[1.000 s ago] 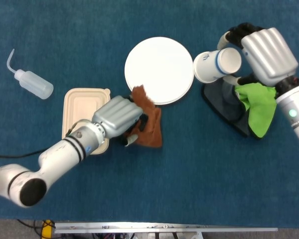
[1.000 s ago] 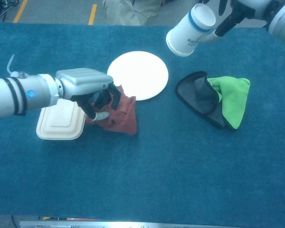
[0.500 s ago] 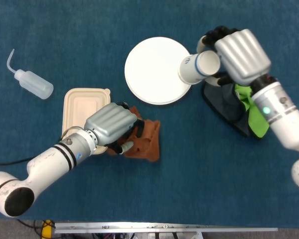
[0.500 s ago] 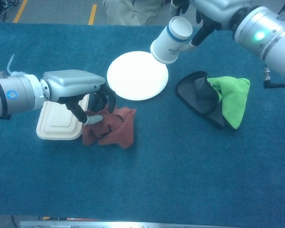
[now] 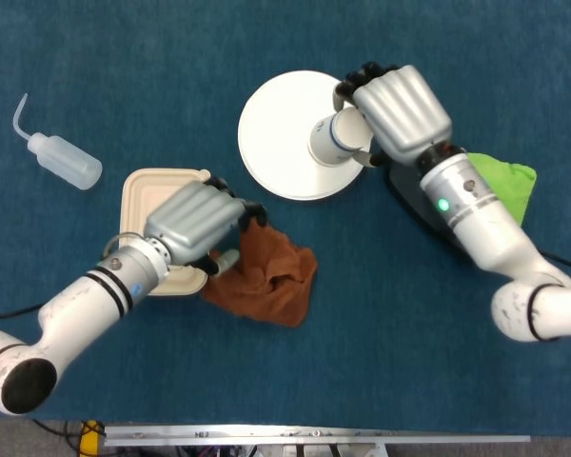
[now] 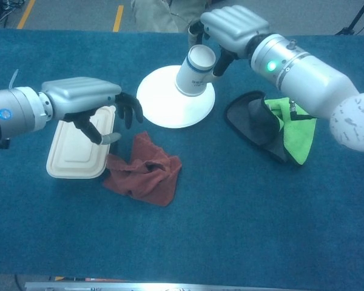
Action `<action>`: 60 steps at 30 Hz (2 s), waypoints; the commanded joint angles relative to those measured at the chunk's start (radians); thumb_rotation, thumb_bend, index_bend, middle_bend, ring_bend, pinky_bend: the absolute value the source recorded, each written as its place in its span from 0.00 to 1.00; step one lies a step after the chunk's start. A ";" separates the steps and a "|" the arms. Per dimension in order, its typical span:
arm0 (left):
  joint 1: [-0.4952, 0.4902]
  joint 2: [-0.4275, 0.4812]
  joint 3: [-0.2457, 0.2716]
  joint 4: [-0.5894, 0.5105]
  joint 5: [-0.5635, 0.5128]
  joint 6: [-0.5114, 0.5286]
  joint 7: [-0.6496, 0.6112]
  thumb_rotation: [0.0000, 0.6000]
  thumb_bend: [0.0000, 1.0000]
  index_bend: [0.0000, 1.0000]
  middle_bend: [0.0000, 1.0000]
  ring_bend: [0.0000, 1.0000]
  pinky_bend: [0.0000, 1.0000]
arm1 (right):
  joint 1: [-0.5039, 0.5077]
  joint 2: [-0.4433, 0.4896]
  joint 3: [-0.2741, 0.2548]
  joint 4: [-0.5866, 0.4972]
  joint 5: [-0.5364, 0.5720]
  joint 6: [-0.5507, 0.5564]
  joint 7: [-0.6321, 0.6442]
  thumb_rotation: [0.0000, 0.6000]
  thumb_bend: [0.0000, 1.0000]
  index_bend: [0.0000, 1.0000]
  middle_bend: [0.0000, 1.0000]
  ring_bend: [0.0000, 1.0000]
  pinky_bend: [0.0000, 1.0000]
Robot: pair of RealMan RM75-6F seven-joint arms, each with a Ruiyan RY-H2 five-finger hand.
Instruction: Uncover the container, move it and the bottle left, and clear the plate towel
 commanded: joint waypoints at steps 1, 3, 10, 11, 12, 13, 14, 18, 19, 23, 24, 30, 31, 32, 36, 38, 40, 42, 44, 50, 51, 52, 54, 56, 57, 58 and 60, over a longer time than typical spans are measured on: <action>0.020 0.007 0.011 0.013 0.007 0.044 0.036 1.00 0.41 0.27 0.38 0.30 0.19 | 0.020 -0.032 0.007 0.038 0.025 -0.015 -0.005 1.00 0.12 0.47 0.41 0.29 0.47; 0.028 0.011 0.014 0.014 0.008 0.066 0.056 1.00 0.41 0.27 0.38 0.30 0.19 | 0.032 -0.052 0.007 0.064 0.037 -0.024 -0.011 1.00 0.12 0.47 0.41 0.30 0.45; 0.063 0.010 0.008 0.021 0.023 0.143 0.097 1.00 0.41 0.27 0.38 0.30 0.19 | 0.075 -0.135 0.004 0.160 0.077 -0.045 -0.046 1.00 0.12 0.47 0.40 0.28 0.39; 0.067 0.011 0.006 0.022 0.026 0.148 0.096 1.00 0.41 0.26 0.38 0.30 0.19 | 0.081 -0.147 0.004 0.175 0.083 -0.046 -0.051 1.00 0.12 0.47 0.40 0.28 0.39; 0.073 0.013 0.005 0.024 0.030 0.153 0.095 1.00 0.41 0.26 0.38 0.30 0.19 | 0.088 -0.163 0.005 0.195 0.091 -0.048 -0.057 1.00 0.12 0.47 0.40 0.27 0.38; 0.077 0.015 0.004 0.024 0.033 0.156 0.095 1.00 0.41 0.26 0.37 0.30 0.19 | 0.093 -0.175 0.006 0.210 0.097 -0.050 -0.061 1.00 0.12 0.47 0.40 0.27 0.38; 0.083 0.017 0.002 0.025 0.037 0.160 0.093 1.00 0.41 0.26 0.37 0.30 0.19 | 0.099 -0.188 0.007 0.226 0.108 -0.054 -0.067 1.00 0.12 0.46 0.39 0.27 0.37; 0.098 0.024 -0.002 0.028 0.052 0.164 0.086 1.00 0.41 0.26 0.36 0.30 0.19 | 0.115 -0.224 0.008 0.275 0.129 -0.058 -0.085 1.00 0.12 0.40 0.36 0.23 0.33; 0.100 0.025 -0.003 0.029 0.056 0.164 0.085 1.00 0.41 0.26 0.36 0.30 0.19 | 0.117 -0.231 0.010 0.284 0.135 -0.059 -0.087 1.00 0.12 0.38 0.35 0.23 0.32; 0.111 0.024 -0.006 0.034 0.072 0.162 0.086 1.00 0.41 0.26 0.36 0.29 0.19 | 0.125 -0.247 0.011 0.308 0.165 -0.064 -0.108 1.00 0.12 0.24 0.27 0.16 0.25; 0.112 0.024 -0.007 0.034 0.074 0.162 0.086 1.00 0.41 0.25 0.35 0.29 0.19 | 0.127 -0.246 0.012 0.307 0.172 -0.063 -0.113 1.00 0.12 0.19 0.25 0.14 0.24; 0.122 0.023 -0.018 0.034 0.087 0.160 0.088 1.00 0.41 0.24 0.35 0.28 0.19 | 0.116 -0.210 0.026 0.266 0.142 -0.055 -0.081 1.00 0.12 0.02 0.15 0.07 0.18; 0.123 0.024 -0.020 0.033 0.088 0.160 0.089 1.00 0.41 0.24 0.35 0.28 0.19 | 0.112 -0.198 0.028 0.252 0.128 -0.053 -0.070 1.00 0.12 0.02 0.15 0.07 0.18; 0.124 0.025 -0.021 0.032 0.090 0.159 0.092 1.00 0.41 0.24 0.35 0.28 0.19 | 0.105 -0.178 0.031 0.229 0.112 -0.052 -0.055 1.00 0.12 0.02 0.15 0.07 0.18; 0.130 0.030 -0.027 0.032 0.095 0.168 0.105 1.00 0.41 0.24 0.34 0.28 0.19 | 0.077 -0.096 0.031 0.133 0.045 -0.053 -0.002 1.00 0.12 0.02 0.15 0.07 0.18; 0.136 0.032 -0.031 0.032 0.099 0.177 0.108 1.00 0.41 0.24 0.34 0.28 0.19 | 0.058 -0.049 0.024 0.076 0.002 -0.054 0.029 1.00 0.12 0.02 0.16 0.07 0.18; 0.142 0.035 -0.035 0.029 0.102 0.185 0.109 1.00 0.41 0.24 0.34 0.28 0.19 | 0.040 -0.010 0.016 0.028 -0.038 -0.056 0.060 1.00 0.12 0.02 0.17 0.07 0.18; 0.148 0.039 -0.038 0.027 0.106 0.193 0.111 1.00 0.41 0.24 0.34 0.28 0.19 | 0.019 0.032 0.002 -0.023 -0.091 -0.056 0.093 1.00 0.12 0.02 0.19 0.07 0.18; 0.154 0.046 -0.039 0.024 0.110 0.201 0.119 1.00 0.41 0.24 0.33 0.27 0.19 | 0.000 0.070 -0.016 -0.066 -0.141 -0.055 0.118 1.00 0.12 0.02 0.20 0.07 0.19; 0.182 0.056 -0.033 0.019 0.131 0.236 0.145 1.00 0.41 0.24 0.33 0.26 0.19 | -0.039 0.156 -0.059 -0.177 -0.230 -0.063 0.164 1.00 0.12 0.02 0.21 0.08 0.23; 0.188 0.058 -0.030 0.017 0.135 0.240 0.150 1.00 0.41 0.23 0.32 0.26 0.19 | -0.046 0.169 -0.067 -0.193 -0.250 -0.058 0.167 1.00 0.12 0.03 0.21 0.08 0.23; 0.192 0.059 -0.029 0.016 0.136 0.243 0.152 1.00 0.41 0.23 0.32 0.26 0.19 | -0.051 0.177 -0.073 -0.205 -0.265 -0.055 0.170 1.00 0.12 0.03 0.22 0.08 0.23; 0.201 0.061 -0.028 0.017 0.142 0.251 0.155 1.00 0.41 0.22 0.32 0.26 0.19 | -0.062 0.193 -0.086 -0.229 -0.294 -0.050 0.176 1.00 0.12 0.04 0.22 0.09 0.24; 0.210 0.063 -0.029 0.021 0.145 0.261 0.159 1.00 0.41 0.22 0.31 0.25 0.19 | -0.070 0.203 -0.100 -0.246 -0.316 -0.049 0.174 1.00 0.12 0.04 0.22 0.09 0.24; 0.215 0.064 -0.031 0.025 0.147 0.268 0.160 1.00 0.41 0.21 0.30 0.24 0.19 | -0.075 0.209 -0.110 -0.258 -0.329 -0.049 0.172 1.00 0.12 0.04 0.22 0.09 0.24; 0.220 0.065 -0.032 0.030 0.148 0.273 0.160 1.00 0.41 0.21 0.29 0.24 0.19 | -0.078 0.212 -0.118 -0.266 -0.338 -0.049 0.169 1.00 0.12 0.04 0.22 0.09 0.24; 0.231 0.067 -0.036 0.044 0.146 0.283 0.154 1.00 0.41 0.20 0.28 0.22 0.19 | -0.087 0.219 -0.137 -0.286 -0.360 -0.050 0.164 1.00 0.12 0.04 0.22 0.09 0.24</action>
